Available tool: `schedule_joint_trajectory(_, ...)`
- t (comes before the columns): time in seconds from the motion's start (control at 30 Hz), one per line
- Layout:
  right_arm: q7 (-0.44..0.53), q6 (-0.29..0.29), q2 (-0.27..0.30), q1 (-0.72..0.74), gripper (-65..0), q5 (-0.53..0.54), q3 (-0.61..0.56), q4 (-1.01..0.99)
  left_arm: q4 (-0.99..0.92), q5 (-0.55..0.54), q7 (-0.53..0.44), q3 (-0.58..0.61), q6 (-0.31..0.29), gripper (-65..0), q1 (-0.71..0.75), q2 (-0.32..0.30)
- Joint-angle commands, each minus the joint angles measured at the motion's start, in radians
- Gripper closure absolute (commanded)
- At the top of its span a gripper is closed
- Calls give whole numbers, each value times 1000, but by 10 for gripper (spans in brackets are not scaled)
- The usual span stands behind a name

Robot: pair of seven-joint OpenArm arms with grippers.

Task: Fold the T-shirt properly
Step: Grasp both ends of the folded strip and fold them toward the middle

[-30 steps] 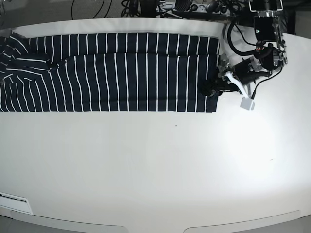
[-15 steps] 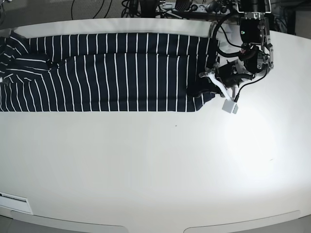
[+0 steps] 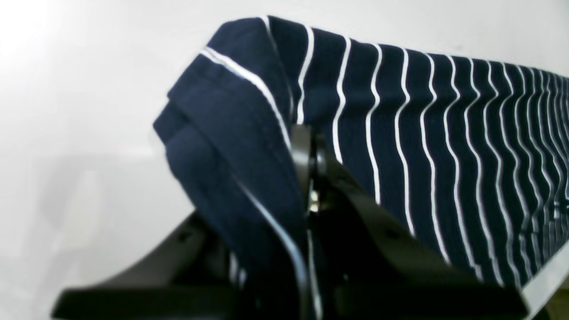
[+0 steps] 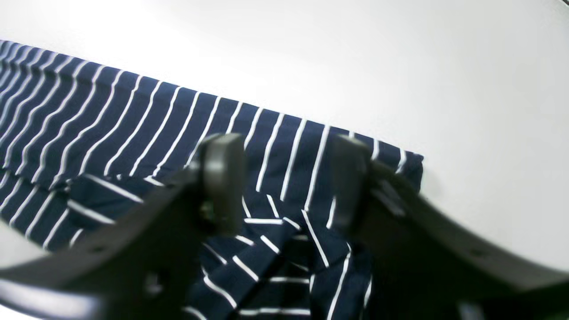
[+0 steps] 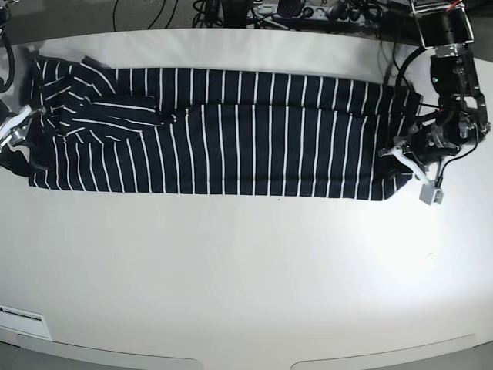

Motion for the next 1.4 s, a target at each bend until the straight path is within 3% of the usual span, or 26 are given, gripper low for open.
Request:
schedule_joint_trajectory(0.0,14,8,12,5,-229,18,-8,15,15,-20,-18,-14,-3,0,-16,-31)
schedule_joint_trajectory(0.07,15,13,0,6,-144,16,-53,15,15,-24,-18,-27,-4,0,-13,-60)
schedule_joint_trajectory(0.13,23,28,-16,6,-13,-10,-119,15,15,-42,-13,-32,-5,0,-11,-84)
schedule_joint_trajectory(0.17,39,41,-23,6,0,-50,-158,15,15,-60,-2,-32,-19,0,-11,-93)
schedule_joint_trajectory(0.27,161,36,-40,6,0,-291,-276,15,15,-135,42,-32,-79,0,-11,-115)
schedule_joint_trajectory(0.37,282,-65,-39,6,0,-500,-372,7,15,-171,66,-32,-104,0,-11,-129)
schedule_joint_trajectory(0.5,349,-105,-39,9,0,-658,-466,-76,15,-194,81,-32,-113,0,-8,-143)
schedule_joint_trajectory(0.67,494,-106,-39,16,0,-801,-563,-259,15,-257,89,-32,-114,0,-8,-151)
schedule_joint_trajectory(0.77,465,-130,-39,25,0,-825,-611,-298,15,-343,109,-32,-124,0,-8,-151)
schedule_joint_trajectory(0.9,445,-132,-39,25,0,-805,-624,-298,15,-617,231,-32,-203,0,-8,-142)
schedule_joint_trajectory(0.97,445,-147,-40,27,0,-791,-624,-296,21,-617,279,-32,-227,0,-12,-126)
schedule_joint_trajectory(1.1,444,-146,-40,37,0,-764,-624,-296,22,-617,265,-32,-222,0,-11,-68)
schedule_joint_trajectory(1.23,442,-135,-40,44,0,-756,-624,-296,22,-617,240,-31,-227,0,-12,26)
schedule_joint_trajectory(1.37,441,-135,-40,44,0,-757,-624,-296,21,-617,207,-31,-272,0,-14,123)
